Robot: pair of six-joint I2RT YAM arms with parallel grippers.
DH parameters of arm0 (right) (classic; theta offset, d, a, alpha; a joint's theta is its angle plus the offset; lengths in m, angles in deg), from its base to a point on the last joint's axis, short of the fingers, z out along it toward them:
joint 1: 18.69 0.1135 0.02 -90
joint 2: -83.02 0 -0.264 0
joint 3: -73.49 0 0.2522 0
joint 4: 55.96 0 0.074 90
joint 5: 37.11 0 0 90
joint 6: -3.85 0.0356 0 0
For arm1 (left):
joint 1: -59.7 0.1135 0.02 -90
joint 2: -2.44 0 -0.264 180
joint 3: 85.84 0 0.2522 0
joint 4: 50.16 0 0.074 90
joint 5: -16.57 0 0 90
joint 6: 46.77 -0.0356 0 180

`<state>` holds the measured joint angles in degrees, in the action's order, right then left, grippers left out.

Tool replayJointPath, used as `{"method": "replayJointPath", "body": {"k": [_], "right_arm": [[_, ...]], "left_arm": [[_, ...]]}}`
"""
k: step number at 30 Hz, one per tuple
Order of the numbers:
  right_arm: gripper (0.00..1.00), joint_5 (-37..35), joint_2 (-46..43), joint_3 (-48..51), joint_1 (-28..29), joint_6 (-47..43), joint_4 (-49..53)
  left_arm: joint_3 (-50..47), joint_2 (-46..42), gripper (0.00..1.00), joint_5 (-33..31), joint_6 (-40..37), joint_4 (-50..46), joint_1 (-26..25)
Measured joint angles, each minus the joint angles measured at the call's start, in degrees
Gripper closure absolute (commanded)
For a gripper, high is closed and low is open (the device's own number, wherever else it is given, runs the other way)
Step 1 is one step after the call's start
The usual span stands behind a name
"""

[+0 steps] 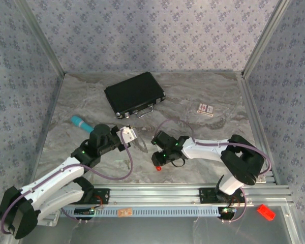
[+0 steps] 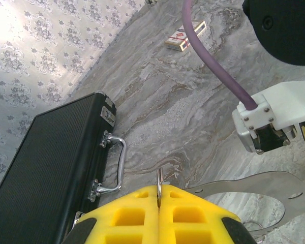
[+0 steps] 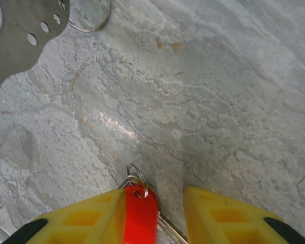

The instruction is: Put the keys on the keyring

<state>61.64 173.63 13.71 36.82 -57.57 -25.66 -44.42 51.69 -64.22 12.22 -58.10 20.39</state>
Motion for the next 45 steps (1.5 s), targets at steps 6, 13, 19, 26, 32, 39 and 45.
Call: {"method": "replayJointPath", "body": {"k": [6, 13, 19, 26, 32, 39, 45], "right_arm": [[0.78, 0.2, 1.2, -0.8, -0.4, -0.4, 0.0], [0.9, 0.1, 1.4, -1.1, -0.4, -1.0, -0.3], [0.96, -0.4, -1.0, -1.0, -1.0, -1.2, 0.9], [0.99, -1.9, -4.5, 1.1, -3.2, -1.2, 3.1], [0.97, -3.0, -4.9, 1.6, -5.1, -1.2, 5.1], [0.86, -2.3, -4.5, 1.6, -6.0, -1.0, 4.9], [0.77, -1.8, -3.7, 1.6, -6.7, -1.3, 4.9]], "left_arm": [[0.0, 0.0, 1.0, 0.2, -0.1, 0.0, 0.0], [0.0, 0.0, 1.0, 0.4, -0.5, 0.0, 0.0], [0.0, 0.0, 1.0, 0.4, -0.7, 0.0, 0.0], [0.0, 0.0, 1.0, 0.4, -0.9, 0.0, 0.0], [0.0, 0.1, 1.0, 0.4, -0.9, 0.0, 0.0], [0.0, 0.4, 1.0, 0.6, -0.9, 0.0, 0.0], [0.0, 0.4, 1.0, 0.6, -1.0, 0.0, 0.0]]}}
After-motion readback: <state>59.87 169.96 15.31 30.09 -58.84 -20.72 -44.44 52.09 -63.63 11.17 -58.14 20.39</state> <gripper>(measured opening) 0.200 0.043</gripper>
